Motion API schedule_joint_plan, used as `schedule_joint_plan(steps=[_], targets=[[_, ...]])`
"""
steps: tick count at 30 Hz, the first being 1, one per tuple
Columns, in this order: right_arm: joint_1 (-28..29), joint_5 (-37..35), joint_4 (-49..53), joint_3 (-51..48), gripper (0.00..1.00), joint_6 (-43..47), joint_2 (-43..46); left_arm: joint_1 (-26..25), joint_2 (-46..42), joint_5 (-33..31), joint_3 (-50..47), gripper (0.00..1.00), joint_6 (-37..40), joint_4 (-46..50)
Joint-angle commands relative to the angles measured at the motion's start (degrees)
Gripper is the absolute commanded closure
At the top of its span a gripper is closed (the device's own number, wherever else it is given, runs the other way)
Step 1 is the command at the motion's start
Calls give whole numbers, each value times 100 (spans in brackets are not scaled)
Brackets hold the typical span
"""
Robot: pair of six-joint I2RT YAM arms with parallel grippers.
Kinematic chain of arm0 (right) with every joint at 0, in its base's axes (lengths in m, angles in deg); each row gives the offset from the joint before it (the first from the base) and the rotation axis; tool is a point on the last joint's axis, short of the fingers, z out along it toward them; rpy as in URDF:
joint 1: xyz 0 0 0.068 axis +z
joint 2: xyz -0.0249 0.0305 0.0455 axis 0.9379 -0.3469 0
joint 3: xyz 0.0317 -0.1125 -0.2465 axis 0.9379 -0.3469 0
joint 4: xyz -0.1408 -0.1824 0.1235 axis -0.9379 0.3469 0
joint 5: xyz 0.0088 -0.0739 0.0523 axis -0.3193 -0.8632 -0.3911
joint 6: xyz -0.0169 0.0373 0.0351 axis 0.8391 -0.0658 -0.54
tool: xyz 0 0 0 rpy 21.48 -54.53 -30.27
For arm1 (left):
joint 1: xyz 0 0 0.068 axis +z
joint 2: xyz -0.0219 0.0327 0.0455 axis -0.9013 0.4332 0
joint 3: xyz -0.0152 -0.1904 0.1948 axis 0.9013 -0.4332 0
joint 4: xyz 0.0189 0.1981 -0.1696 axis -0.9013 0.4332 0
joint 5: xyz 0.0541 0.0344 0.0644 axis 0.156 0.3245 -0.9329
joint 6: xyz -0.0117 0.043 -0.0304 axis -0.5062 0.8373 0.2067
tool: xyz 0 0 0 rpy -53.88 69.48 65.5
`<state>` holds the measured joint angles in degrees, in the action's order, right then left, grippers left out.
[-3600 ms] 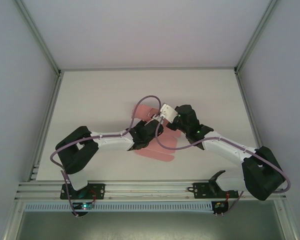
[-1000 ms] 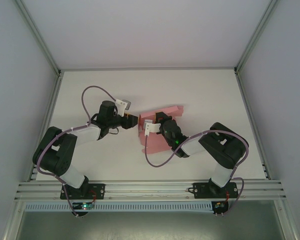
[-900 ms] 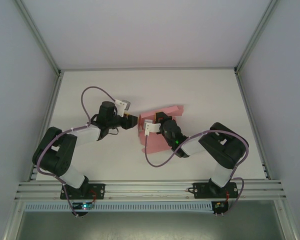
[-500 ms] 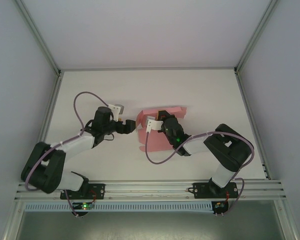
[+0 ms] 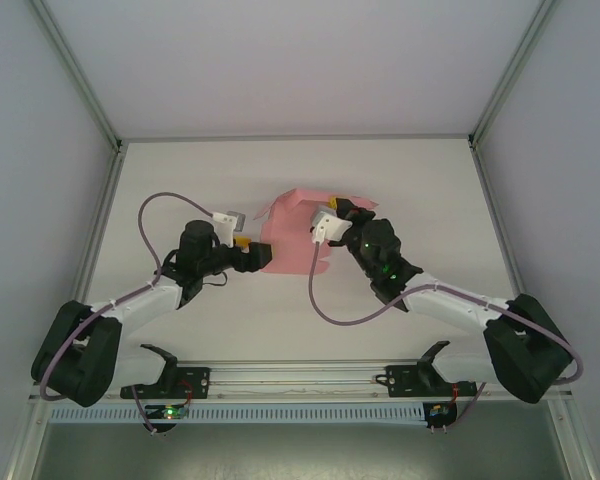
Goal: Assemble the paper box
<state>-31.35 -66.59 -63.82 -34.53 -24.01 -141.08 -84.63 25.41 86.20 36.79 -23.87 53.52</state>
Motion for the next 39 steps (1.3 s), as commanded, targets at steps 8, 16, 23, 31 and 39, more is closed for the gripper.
schedule_joint_plan(steps=[8, 16, 23, 31, 39], targets=[[-290, 602, 529, -125, 100, -631, 364, -28, 137, 920, -248, 73, -348, -1802], [-683, 1264, 477, -294, 100, -1040, 644, -10, 245, 1692, -624, 100, -1108, -3646], [-792, 1821, 407, -382, 100, -1215, 776, -84, 1163, 2229, -403, 100, -2426, -5711], [-837, 1889, 369, -422, 100, -1248, 802, -94, 1396, 2294, -43, 96, -2362, -5332], [-838, 1744, 1056, -272, 100, -938, 810, -71, 354, 133, 423, 53, 131, 187]])
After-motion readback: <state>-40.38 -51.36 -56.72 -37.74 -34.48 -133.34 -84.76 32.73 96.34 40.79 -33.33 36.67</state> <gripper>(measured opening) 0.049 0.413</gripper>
